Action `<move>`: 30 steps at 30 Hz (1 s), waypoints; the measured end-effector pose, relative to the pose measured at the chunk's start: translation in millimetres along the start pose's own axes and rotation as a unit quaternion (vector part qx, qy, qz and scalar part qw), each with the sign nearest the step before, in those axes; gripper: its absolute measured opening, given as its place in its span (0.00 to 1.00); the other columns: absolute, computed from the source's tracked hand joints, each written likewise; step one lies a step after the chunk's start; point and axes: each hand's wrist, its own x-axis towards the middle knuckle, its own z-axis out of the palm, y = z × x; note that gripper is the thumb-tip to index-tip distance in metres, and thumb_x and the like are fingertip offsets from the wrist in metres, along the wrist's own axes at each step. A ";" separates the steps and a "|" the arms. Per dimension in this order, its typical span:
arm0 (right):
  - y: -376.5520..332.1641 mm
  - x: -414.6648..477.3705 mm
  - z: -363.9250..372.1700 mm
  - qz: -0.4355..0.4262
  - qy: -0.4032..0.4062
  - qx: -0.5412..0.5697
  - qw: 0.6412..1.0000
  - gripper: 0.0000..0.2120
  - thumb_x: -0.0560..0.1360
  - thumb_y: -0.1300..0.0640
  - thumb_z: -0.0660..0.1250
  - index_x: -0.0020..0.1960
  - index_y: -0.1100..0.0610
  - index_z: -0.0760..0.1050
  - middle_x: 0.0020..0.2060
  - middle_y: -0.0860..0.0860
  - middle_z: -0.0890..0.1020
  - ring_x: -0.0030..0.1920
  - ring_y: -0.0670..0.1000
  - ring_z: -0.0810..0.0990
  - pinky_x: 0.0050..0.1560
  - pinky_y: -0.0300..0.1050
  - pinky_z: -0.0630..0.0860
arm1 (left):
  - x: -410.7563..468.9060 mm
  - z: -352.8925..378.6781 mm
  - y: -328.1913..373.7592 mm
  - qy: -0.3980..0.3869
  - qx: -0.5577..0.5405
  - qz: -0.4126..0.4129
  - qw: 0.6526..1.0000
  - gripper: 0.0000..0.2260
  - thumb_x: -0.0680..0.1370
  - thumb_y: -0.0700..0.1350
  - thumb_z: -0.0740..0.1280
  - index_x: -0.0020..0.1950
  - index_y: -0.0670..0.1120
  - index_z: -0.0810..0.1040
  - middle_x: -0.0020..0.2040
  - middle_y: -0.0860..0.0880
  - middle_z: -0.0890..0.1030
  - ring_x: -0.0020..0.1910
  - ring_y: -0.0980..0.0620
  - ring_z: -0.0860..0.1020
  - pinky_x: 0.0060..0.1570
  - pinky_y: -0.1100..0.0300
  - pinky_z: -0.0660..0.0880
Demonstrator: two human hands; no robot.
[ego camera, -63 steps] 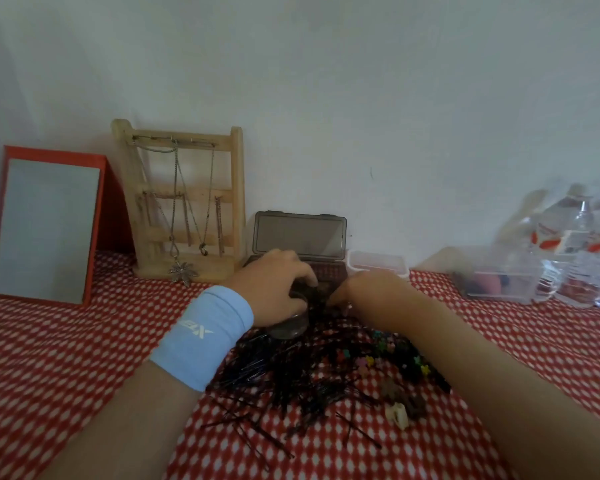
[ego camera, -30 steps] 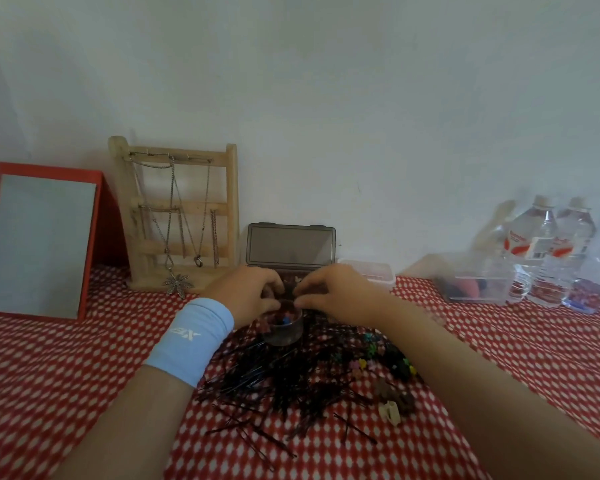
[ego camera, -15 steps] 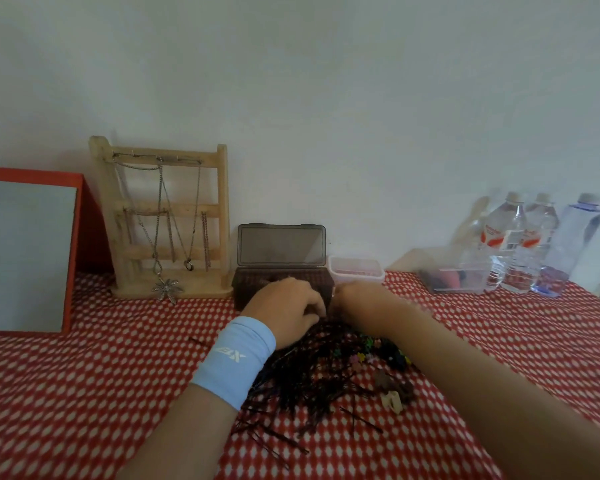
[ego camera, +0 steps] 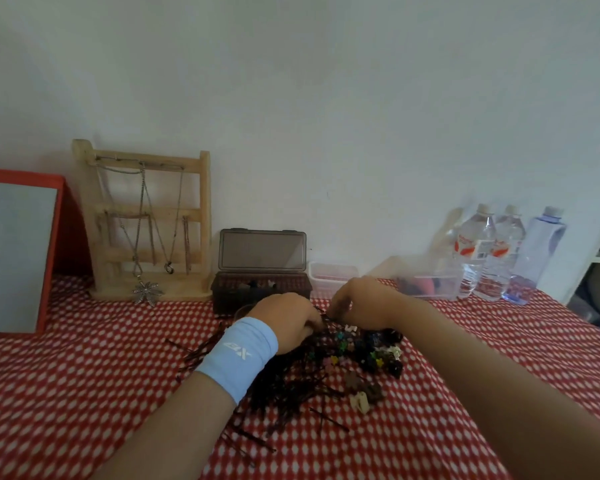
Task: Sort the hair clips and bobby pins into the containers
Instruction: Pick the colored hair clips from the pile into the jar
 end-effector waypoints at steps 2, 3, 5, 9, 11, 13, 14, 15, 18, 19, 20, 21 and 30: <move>2.8 1.0 5.1 -0.005 -0.031 -0.019 0.999 0.10 0.75 0.57 0.72 0.55 0.49 0.85 0.51 0.44 0.85 0.46 0.43 0.79 0.53 0.37 0.75 | 7.5 -0.2 4.1 -0.026 0.011 -0.005 1.000 0.14 0.80 0.45 0.62 0.61 0.58 0.80 0.60 0.49 0.79 0.58 0.45 0.77 0.57 0.52 0.75; 4.3 1.6 8.1 -0.006 -0.042 -0.027 0.999 0.09 0.74 0.55 0.72 0.54 0.49 0.85 0.50 0.44 0.86 0.46 0.44 0.80 0.52 0.38 0.75 | 10.8 0.1 6.6 -0.037 0.018 -0.008 0.999 0.15 0.80 0.44 0.62 0.62 0.58 0.80 0.61 0.49 0.79 0.58 0.44 0.77 0.56 0.52 0.75; 8.0 3.6 14.6 -0.002 -0.045 -0.038 0.998 0.09 0.74 0.51 0.73 0.53 0.49 0.86 0.48 0.46 0.86 0.45 0.46 0.81 0.51 0.42 0.77 | 16.2 2.3 11.4 -0.057 0.038 -0.015 0.998 0.16 0.79 0.43 0.63 0.63 0.57 0.80 0.61 0.47 0.79 0.57 0.43 0.78 0.56 0.52 0.76; 9.5 5.3 21.0 0.000 -0.026 -0.044 0.999 0.09 0.74 0.52 0.72 0.53 0.50 0.85 0.48 0.47 0.85 0.45 0.48 0.81 0.50 0.44 0.78 | 21.9 2.1 14.9 -0.061 0.049 -0.017 0.997 0.13 0.78 0.42 0.65 0.60 0.55 0.82 0.58 0.46 0.80 0.54 0.42 0.79 0.53 0.54 0.77; 8.5 4.9 22.1 -0.012 -0.023 -0.029 0.999 0.10 0.74 0.55 0.72 0.54 0.50 0.85 0.48 0.47 0.85 0.45 0.47 0.80 0.49 0.43 0.77 | 23.3 -0.6 13.3 -0.055 0.054 -0.013 0.997 0.11 0.78 0.45 0.66 0.57 0.55 0.83 0.56 0.47 0.81 0.52 0.44 0.80 0.50 0.55 0.75; 8.1 4.5 22.3 -0.019 -0.024 -0.014 0.999 0.11 0.74 0.57 0.71 0.55 0.49 0.85 0.49 0.47 0.85 0.46 0.48 0.81 0.52 0.44 0.79 | 23.8 -2.6 8.6 -0.050 0.048 -0.008 0.998 0.09 0.78 0.47 0.66 0.54 0.55 0.83 0.53 0.50 0.82 0.50 0.45 0.80 0.48 0.55 0.76; 8.5 4.5 21.7 -0.021 -0.025 -0.007 0.999 0.11 0.74 0.58 0.70 0.56 0.50 0.85 0.50 0.46 0.85 0.47 0.47 0.81 0.53 0.43 0.79 | 23.6 -3.7 5.8 -0.045 0.035 -0.008 0.998 0.08 0.77 0.47 0.66 0.52 0.55 0.84 0.51 0.51 0.82 0.49 0.47 0.80 0.48 0.54 0.77; 9.6 4.9 20.6 -0.023 -0.023 0.004 0.999 0.12 0.74 0.58 0.71 0.56 0.50 0.85 0.51 0.46 0.85 0.48 0.47 0.81 0.55 0.43 0.79 | 22.3 -5.7 3.6 -0.039 0.022 -0.011 0.999 0.07 0.77 0.48 0.66 0.51 0.55 0.84 0.50 0.53 0.82 0.48 0.48 0.80 0.49 0.54 0.77; 10.4 6.8 13.4 -0.031 0.007 0.056 0.998 0.10 0.75 0.58 0.71 0.55 0.50 0.84 0.49 0.44 0.84 0.47 0.42 0.80 0.51 0.35 0.76 | 15.0 -17.5 -3.7 0.010 -0.004 -0.019 1.000 0.07 0.78 0.51 0.66 0.53 0.56 0.83 0.52 0.56 0.82 0.51 0.53 0.79 0.53 0.54 0.76; 9.0 8.5 10.3 -0.032 0.024 0.073 0.997 0.09 0.76 0.57 0.71 0.55 0.50 0.84 0.48 0.43 0.84 0.45 0.39 0.79 0.48 0.32 0.74 | 11.6 -23.8 -7.0 0.038 -0.010 -0.025 0.999 0.07 0.78 0.52 0.67 0.53 0.56 0.82 0.52 0.58 0.82 0.51 0.54 0.79 0.53 0.55 0.76; 5.9 10.3 7.4 -0.032 0.041 0.091 0.994 0.08 0.76 0.56 0.71 0.54 0.50 0.84 0.47 0.42 0.83 0.43 0.37 0.78 0.45 0.29 0.72 | 8.1 -30.6 -11.7 0.062 -0.014 -0.034 0.997 0.06 0.77 0.52 0.67 0.52 0.57 0.82 0.51 0.59 0.82 0.49 0.55 0.78 0.52 0.56 0.75; 0.9 13.0 4.8 -0.033 0.055 0.116 0.991 0.07 0.76 0.56 0.71 0.53 0.49 0.83 0.46 0.42 0.83 0.41 0.38 0.79 0.43 0.28 0.73 | 4.5 -37.9 -17.9 0.077 -0.016 -0.049 0.996 0.05 0.77 0.52 0.68 0.51 0.58 0.82 0.49 0.59 0.81 0.47 0.56 0.78 0.51 0.58 0.75; -69.5 43.4 9.8 -0.084 0.051 0.218 0.971 0.10 0.75 0.55 0.75 0.56 0.53 0.83 0.45 0.47 0.86 0.31 0.46 0.84 0.41 0.41 0.83 | -24.6 -63.4 -65.1 -0.027 -0.079 -0.167 0.982 0.11 0.74 0.47 0.73 0.56 0.52 0.80 0.49 0.56 0.81 0.48 0.56 0.79 0.51 0.60 0.76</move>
